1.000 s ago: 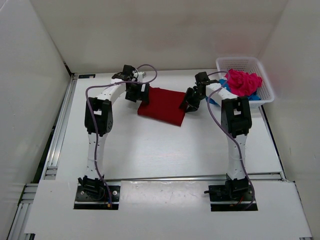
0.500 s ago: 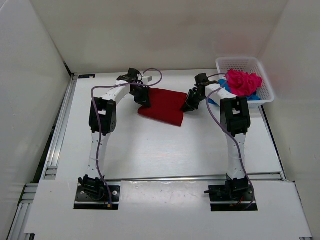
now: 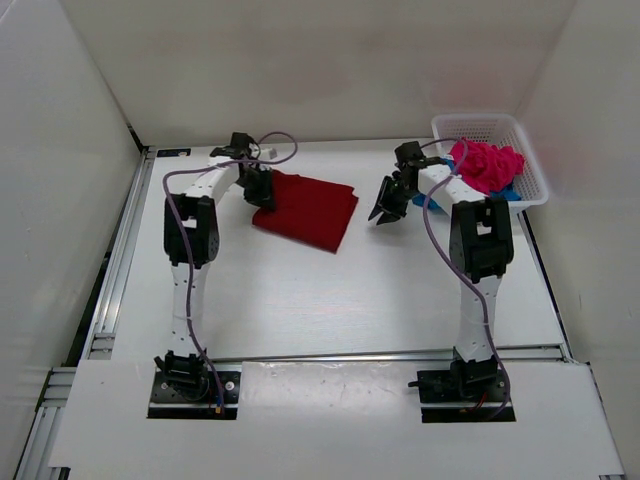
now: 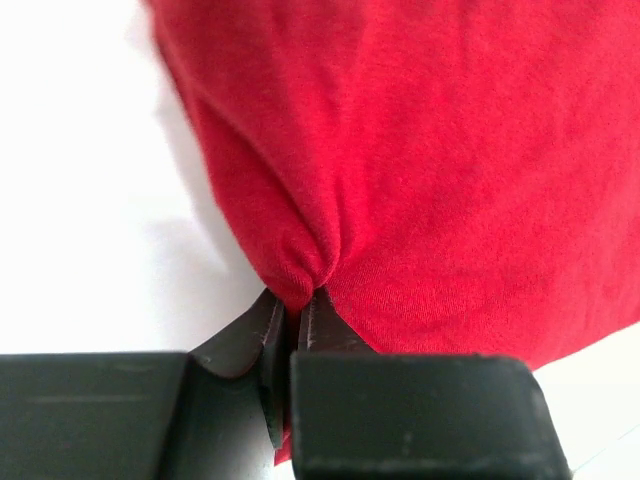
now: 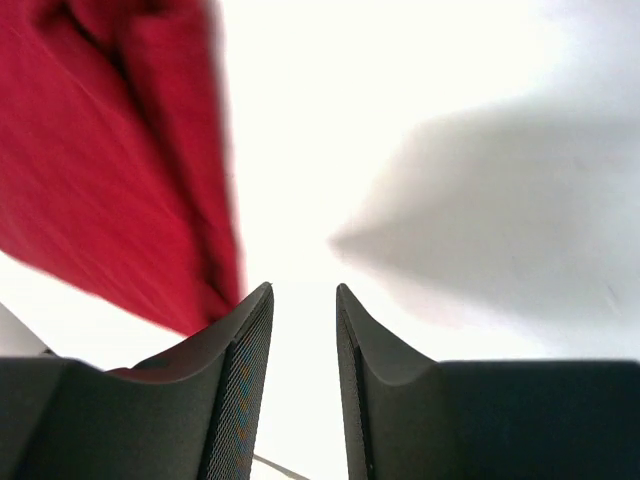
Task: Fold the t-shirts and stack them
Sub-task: Put the neatly folded tshirt into the corner of the board with the left arm
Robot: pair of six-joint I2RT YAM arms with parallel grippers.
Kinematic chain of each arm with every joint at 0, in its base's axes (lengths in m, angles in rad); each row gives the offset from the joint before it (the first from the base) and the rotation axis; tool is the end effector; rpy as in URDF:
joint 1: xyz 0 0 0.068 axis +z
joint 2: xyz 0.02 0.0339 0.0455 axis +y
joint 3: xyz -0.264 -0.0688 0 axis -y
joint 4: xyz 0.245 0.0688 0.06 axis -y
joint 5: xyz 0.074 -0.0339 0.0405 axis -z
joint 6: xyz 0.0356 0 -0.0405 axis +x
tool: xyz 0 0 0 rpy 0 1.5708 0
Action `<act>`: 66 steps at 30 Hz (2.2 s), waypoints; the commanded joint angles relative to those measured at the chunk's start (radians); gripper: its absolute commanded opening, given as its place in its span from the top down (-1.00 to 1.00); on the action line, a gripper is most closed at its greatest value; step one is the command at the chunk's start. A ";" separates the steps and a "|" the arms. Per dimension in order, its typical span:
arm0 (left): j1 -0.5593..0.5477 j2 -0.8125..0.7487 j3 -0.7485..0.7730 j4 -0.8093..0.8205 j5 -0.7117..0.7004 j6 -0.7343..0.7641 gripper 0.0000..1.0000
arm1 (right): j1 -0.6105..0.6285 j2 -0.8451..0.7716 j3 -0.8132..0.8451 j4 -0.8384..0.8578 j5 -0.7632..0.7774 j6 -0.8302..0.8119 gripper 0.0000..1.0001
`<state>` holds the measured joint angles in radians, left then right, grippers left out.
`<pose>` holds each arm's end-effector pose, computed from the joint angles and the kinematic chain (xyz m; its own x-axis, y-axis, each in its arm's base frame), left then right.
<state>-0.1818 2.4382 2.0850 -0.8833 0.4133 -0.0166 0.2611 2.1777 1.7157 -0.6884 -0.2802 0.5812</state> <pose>0.4960 -0.1057 0.1551 -0.9338 0.1562 -0.3218 0.2797 0.8796 -0.3848 0.4426 0.1285 0.1761 -0.9332 0.2968 -0.2025 0.1858 0.8810 0.4351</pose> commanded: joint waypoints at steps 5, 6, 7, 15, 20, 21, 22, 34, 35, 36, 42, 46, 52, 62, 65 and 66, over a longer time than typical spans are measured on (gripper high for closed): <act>0.169 -0.091 -0.009 -0.028 -0.220 0.017 0.80 | -0.020 -0.150 -0.013 -0.082 0.088 -0.087 0.27; 0.198 -0.082 0.001 -0.028 -0.241 0.017 0.80 | -0.020 -0.150 -0.013 -0.092 0.088 -0.099 0.27; 0.214 -0.082 0.001 -0.028 -0.266 0.017 0.80 | -0.020 -0.160 -0.013 -0.105 0.099 -0.100 0.27; 0.372 0.019 0.168 0.125 -0.576 0.017 0.80 | -0.020 -0.170 -0.002 -0.172 0.141 -0.130 0.25; 0.419 0.114 0.297 0.224 -0.645 0.017 0.80 | -0.020 -0.160 0.022 -0.218 0.160 -0.130 0.25; 0.420 0.125 0.311 0.224 -0.633 0.017 0.80 | -0.020 -0.160 0.022 -0.227 0.161 -0.130 0.25; 0.420 0.134 0.322 0.234 -0.633 0.017 0.80 | -0.020 -0.160 0.022 -0.227 0.161 -0.130 0.25; 0.476 0.209 0.394 0.394 -0.699 0.017 0.80 | -0.020 -0.202 -0.042 -0.279 0.231 -0.130 0.25; 0.476 0.209 0.405 0.406 -0.709 0.017 0.80 | -0.020 -0.202 -0.042 -0.280 0.231 -0.130 0.25; 0.476 0.219 0.405 0.406 -0.709 0.017 0.80 | -0.020 -0.202 -0.042 -0.280 0.231 -0.130 0.25; 0.486 0.200 0.360 0.429 -0.711 0.017 0.80 | -0.011 -0.202 -0.024 -0.289 0.231 -0.139 0.25; 0.486 0.200 0.360 0.438 -0.732 0.017 0.44 | -0.002 -0.193 -0.013 -0.300 0.240 -0.139 0.25; 0.486 0.200 0.445 0.483 -0.943 0.017 -0.87 | -0.002 -0.214 -0.013 -0.309 0.240 -0.139 0.25; 0.426 -0.195 0.123 0.506 -0.918 0.017 -1.00 | -0.002 -0.266 0.094 -0.321 0.266 -0.165 0.10; 0.361 -0.410 -0.080 0.506 -0.779 0.017 -1.00 | -0.037 -0.288 0.234 -0.355 0.344 -0.201 -0.26; 0.361 -0.512 -0.141 0.506 -0.742 0.017 -1.00 | -0.074 -0.288 0.298 -0.355 0.366 -0.201 -0.33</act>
<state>0.2459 2.2135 2.0403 -0.4107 -0.4709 0.0017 0.2520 1.9762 1.8523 -1.0237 -0.0063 0.4255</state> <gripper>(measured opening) 0.990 0.625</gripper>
